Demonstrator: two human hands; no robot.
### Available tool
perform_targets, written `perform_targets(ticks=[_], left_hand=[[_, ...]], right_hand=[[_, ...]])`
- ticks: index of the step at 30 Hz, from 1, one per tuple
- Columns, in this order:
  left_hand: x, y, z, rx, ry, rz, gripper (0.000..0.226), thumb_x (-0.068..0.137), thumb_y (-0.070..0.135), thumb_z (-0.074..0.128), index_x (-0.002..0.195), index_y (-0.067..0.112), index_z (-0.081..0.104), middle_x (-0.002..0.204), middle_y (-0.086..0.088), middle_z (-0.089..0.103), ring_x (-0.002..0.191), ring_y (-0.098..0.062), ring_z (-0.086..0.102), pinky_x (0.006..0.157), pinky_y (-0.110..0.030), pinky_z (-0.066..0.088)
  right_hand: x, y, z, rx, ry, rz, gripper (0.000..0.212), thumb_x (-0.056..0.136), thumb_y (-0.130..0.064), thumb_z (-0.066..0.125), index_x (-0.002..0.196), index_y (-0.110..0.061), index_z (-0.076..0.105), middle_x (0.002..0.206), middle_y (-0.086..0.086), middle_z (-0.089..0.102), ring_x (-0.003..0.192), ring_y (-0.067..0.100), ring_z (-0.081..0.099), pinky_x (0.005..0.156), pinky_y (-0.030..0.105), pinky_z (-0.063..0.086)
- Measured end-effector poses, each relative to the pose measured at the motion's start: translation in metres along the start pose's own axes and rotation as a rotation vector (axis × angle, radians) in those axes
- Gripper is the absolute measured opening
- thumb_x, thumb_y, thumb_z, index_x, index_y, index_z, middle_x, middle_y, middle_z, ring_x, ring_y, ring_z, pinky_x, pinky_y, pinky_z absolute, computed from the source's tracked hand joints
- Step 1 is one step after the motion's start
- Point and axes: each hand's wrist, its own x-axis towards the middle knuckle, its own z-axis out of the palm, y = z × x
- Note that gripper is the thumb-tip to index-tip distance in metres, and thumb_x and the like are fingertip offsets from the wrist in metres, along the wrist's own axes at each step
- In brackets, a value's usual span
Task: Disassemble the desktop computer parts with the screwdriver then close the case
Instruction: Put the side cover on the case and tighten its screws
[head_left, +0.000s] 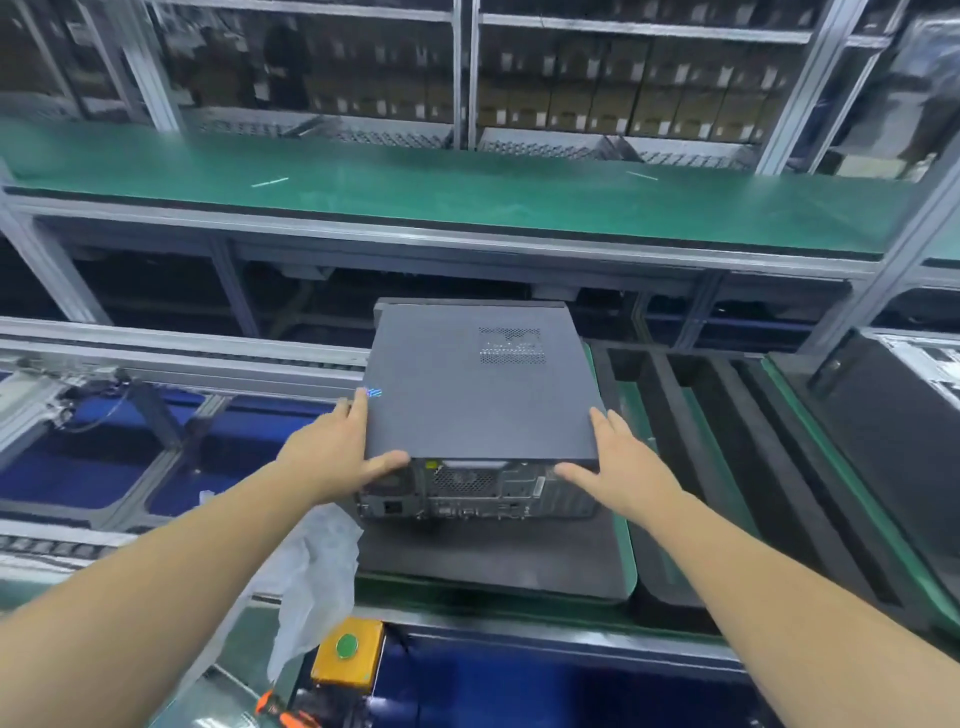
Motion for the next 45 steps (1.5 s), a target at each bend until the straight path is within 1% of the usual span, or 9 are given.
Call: perform_targets(ticks=[3,7,12,18,23,29,36,40,45], left_hand=[[-0.005,-0.001,0.012,0.003,0.014,0.003,0.117,0.081,0.088,0.040,0.162,0.013,0.000,0.138,-0.007,0.054,0.112,-0.025,0.062,0.084,-0.040,0.055],[-0.004,-0.004,0.023,-0.104,0.115,-0.040,0.098,0.084,0.078,0.053,0.154,0.019,0.019,0.112,-0.003,0.063,0.092,-0.022,0.064,0.076,-0.041,0.058],[-0.007,-0.006,0.028,-0.281,0.174,-0.039,0.084,0.079,0.074,0.065,0.142,0.028,0.034,0.102,0.008,0.064,0.084,-0.014,0.059,0.065,-0.031,0.050],[-0.006,-0.004,0.023,-0.343,0.108,-0.066,0.099,0.074,0.075,0.070,0.149,0.027,0.029,0.102,0.010,0.061,0.086,-0.014,0.060,0.068,-0.031,0.052],[-0.005,0.001,0.016,-0.292,0.065,-0.085,0.108,0.074,0.088,0.051,0.156,0.026,0.018,0.102,0.006,0.064,0.084,-0.014,0.063,0.066,-0.035,0.056],[0.001,0.000,0.016,-0.412,0.049,-0.134,0.090,0.070,0.083,0.065,0.134,0.024,0.042,0.111,0.008,0.059,0.095,-0.018,0.059,0.069,-0.033,0.050],[0.008,0.001,0.011,-0.439,0.035,-0.138,0.069,0.072,0.073,0.075,0.116,0.028,0.047,0.107,0.008,0.057,0.095,-0.017,0.055,0.073,-0.031,0.044],[0.007,-0.001,0.018,-0.334,0.064,-0.125,0.076,0.079,0.076,0.064,0.127,0.019,0.047,0.109,0.001,0.062,0.090,-0.020,0.060,0.065,-0.033,0.049],[0.004,0.003,0.020,-0.300,0.074,-0.123,0.085,0.083,0.077,0.058,0.139,0.016,0.039,0.105,0.000,0.060,0.087,-0.020,0.060,0.061,-0.032,0.048]], right_hand=[[0.001,-0.001,0.004,-0.012,0.019,-0.010,0.108,0.087,-0.084,0.046,0.167,-0.023,0.005,0.169,0.005,0.020,0.129,0.029,0.058,0.090,0.039,0.056],[0.001,0.004,0.009,0.002,0.051,0.007,0.108,0.082,-0.091,0.040,0.166,-0.032,0.006,0.153,0.005,0.037,0.106,0.022,0.061,0.073,0.033,0.054],[0.001,0.004,0.015,0.084,0.083,0.027,0.109,0.080,-0.090,0.046,0.166,-0.032,0.011,0.142,0.007,0.044,0.099,0.019,0.059,0.075,0.033,0.052],[-0.002,0.001,0.012,0.180,0.095,0.054,0.109,0.078,-0.085,0.060,0.165,-0.035,0.018,0.124,0.000,0.047,0.099,0.018,0.057,0.080,0.035,0.053],[-0.003,0.010,0.001,0.281,0.053,0.025,0.101,0.081,-0.074,0.069,0.162,-0.034,0.023,0.136,-0.008,0.050,0.113,0.014,0.054,0.084,0.031,0.045],[-0.002,0.018,0.009,0.595,0.022,0.086,0.069,0.080,-0.057,0.083,0.139,-0.032,0.055,0.127,-0.018,0.064,0.117,0.011,0.061,0.091,0.028,0.045],[-0.010,0.012,0.008,0.510,0.087,0.129,0.060,0.081,-0.066,0.077,0.121,-0.025,0.059,0.106,-0.014,0.066,0.090,0.008,0.064,0.066,0.026,0.047],[-0.009,0.010,0.011,0.376,0.131,0.158,0.058,0.081,-0.074,0.069,0.104,-0.023,0.057,0.087,-0.005,0.065,0.075,0.014,0.063,0.057,0.033,0.046],[-0.011,0.008,0.009,0.288,0.116,0.139,0.061,0.086,-0.073,0.065,0.110,-0.018,0.053,0.089,-0.004,0.061,0.077,0.014,0.060,0.058,0.033,0.047]])
